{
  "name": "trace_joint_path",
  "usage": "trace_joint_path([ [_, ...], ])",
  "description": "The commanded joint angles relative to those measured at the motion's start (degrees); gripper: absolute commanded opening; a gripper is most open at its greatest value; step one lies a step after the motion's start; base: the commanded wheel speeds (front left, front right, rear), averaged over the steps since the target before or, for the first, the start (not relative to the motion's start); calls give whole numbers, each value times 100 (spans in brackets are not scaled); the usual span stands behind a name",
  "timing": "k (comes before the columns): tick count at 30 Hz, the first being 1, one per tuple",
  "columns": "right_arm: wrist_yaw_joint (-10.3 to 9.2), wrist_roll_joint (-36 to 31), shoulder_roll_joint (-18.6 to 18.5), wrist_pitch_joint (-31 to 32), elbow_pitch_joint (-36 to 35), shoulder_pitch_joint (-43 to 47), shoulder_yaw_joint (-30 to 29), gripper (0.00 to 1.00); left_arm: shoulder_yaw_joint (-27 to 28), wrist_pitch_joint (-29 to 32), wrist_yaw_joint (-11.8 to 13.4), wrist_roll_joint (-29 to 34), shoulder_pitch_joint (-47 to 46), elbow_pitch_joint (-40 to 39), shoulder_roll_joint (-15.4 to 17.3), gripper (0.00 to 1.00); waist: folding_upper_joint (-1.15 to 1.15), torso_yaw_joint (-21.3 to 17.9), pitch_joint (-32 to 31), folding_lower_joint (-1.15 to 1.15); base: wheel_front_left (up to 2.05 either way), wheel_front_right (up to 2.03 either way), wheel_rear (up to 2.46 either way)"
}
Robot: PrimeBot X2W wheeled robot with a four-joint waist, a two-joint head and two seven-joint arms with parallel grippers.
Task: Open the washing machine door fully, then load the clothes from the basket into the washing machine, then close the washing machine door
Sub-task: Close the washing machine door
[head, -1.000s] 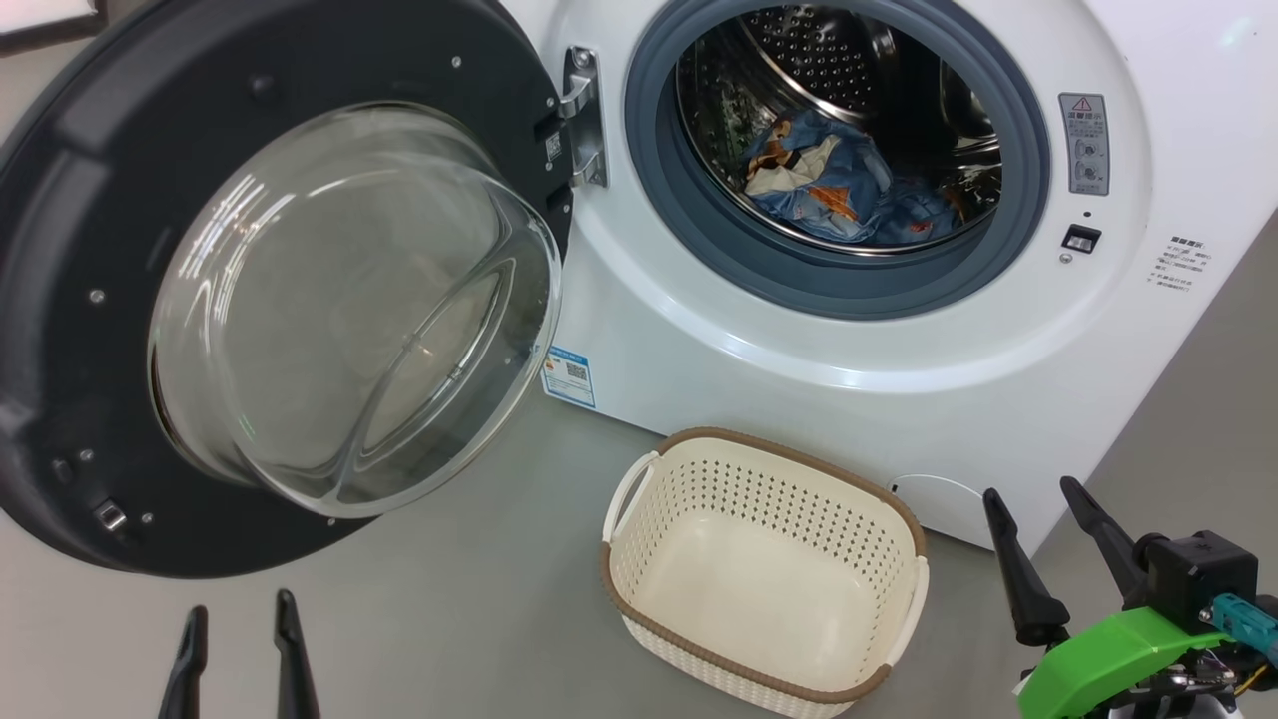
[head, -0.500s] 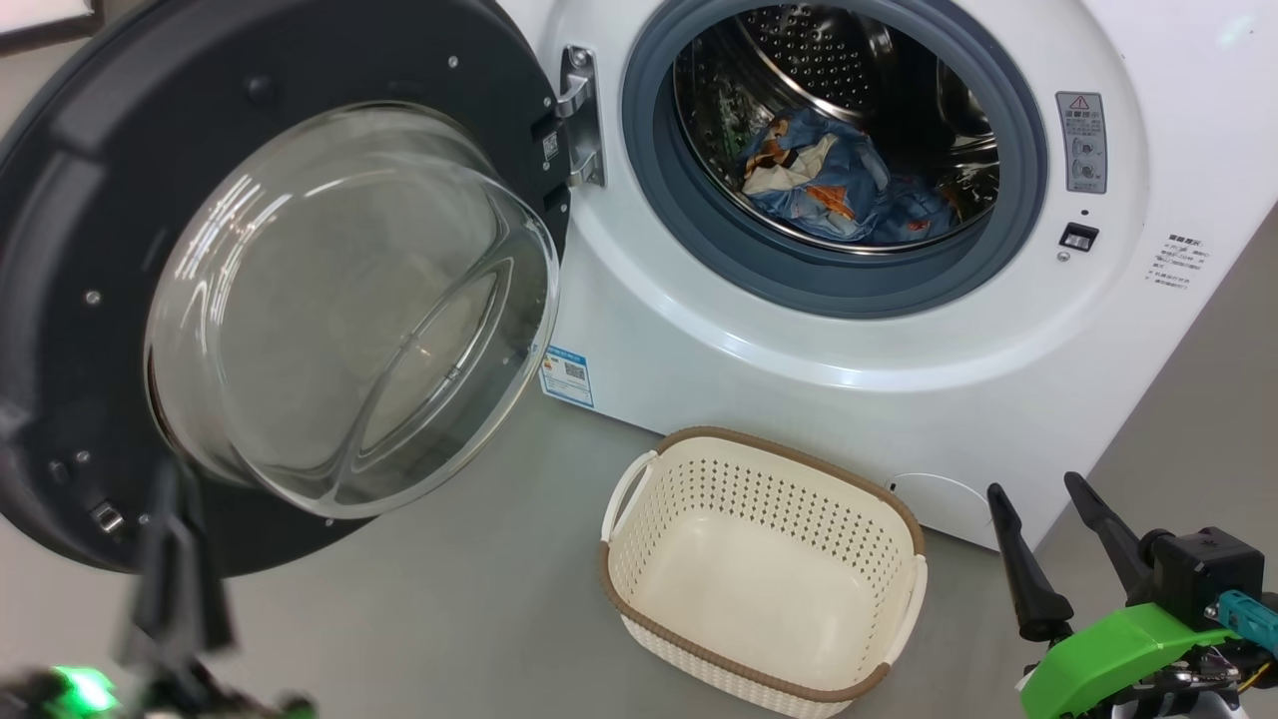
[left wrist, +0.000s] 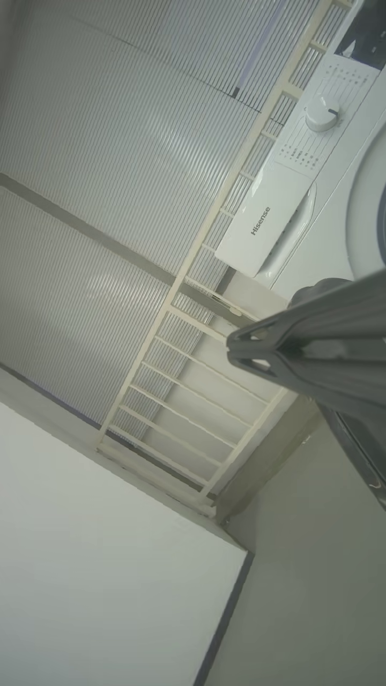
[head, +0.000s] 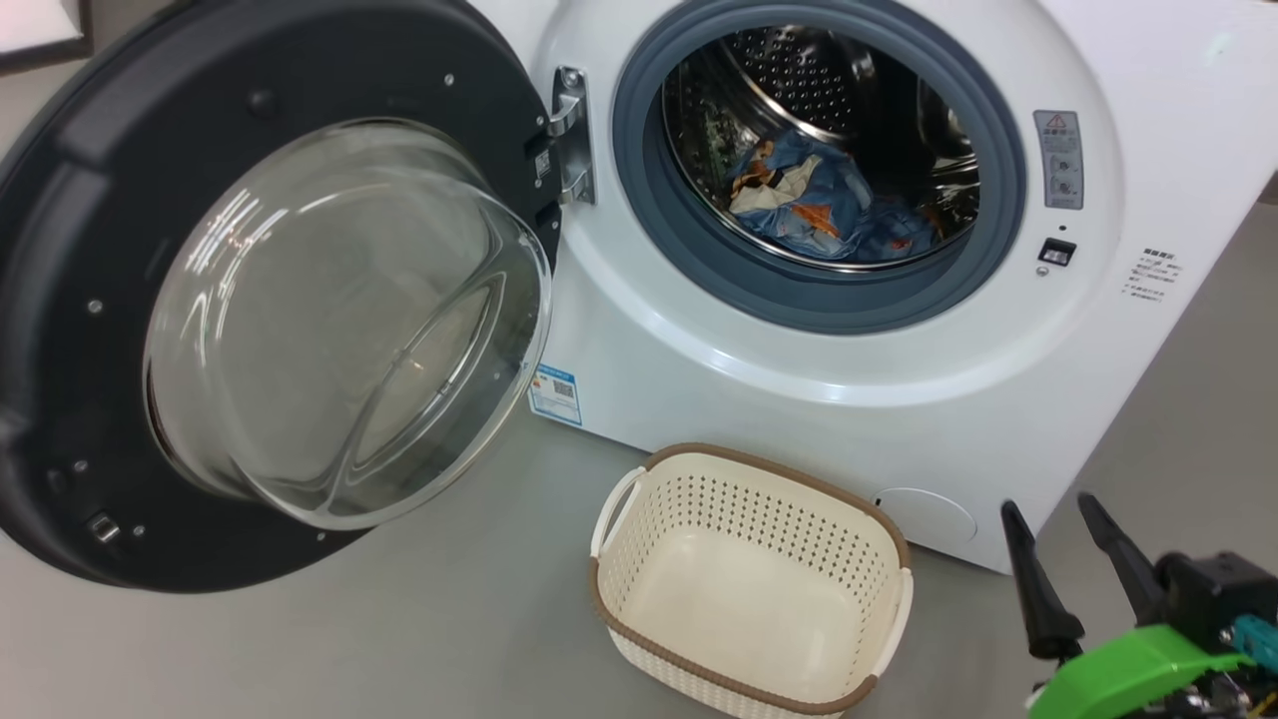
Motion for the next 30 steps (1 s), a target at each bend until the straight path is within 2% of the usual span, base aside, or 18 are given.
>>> trace_joint_path([
  [1,25,99,-35,-78,-137,11,52,100,277,261,-41,-326,-475,405,327,0,0,-42,-53,0,0,0,0],
  [5,25,93,18,-70,-166,118,49,100,628,740,-62,-1020,-963,1578,505,0,0,-227,-43,0,0,0,0],
  [10,25,85,42,-39,-183,140,53,100,1024,1219,5,-1704,-1274,2609,592,0,0,-401,-31,0,0,0,0],
  [13,25,88,48,-23,-195,125,63,100,1158,1364,112,-1850,-1288,3123,688,0,0,-480,-22,0,0,0,0],
  [18,25,89,52,-5,-212,122,49,100,1339,1450,186,-2008,-1271,3639,786,0,0,-570,1,0,0,0,0],
  [30,25,97,58,52,-250,107,15,100,1445,1810,139,-2219,-1253,4466,853,0,0,-587,86,0,0,0,0],
])
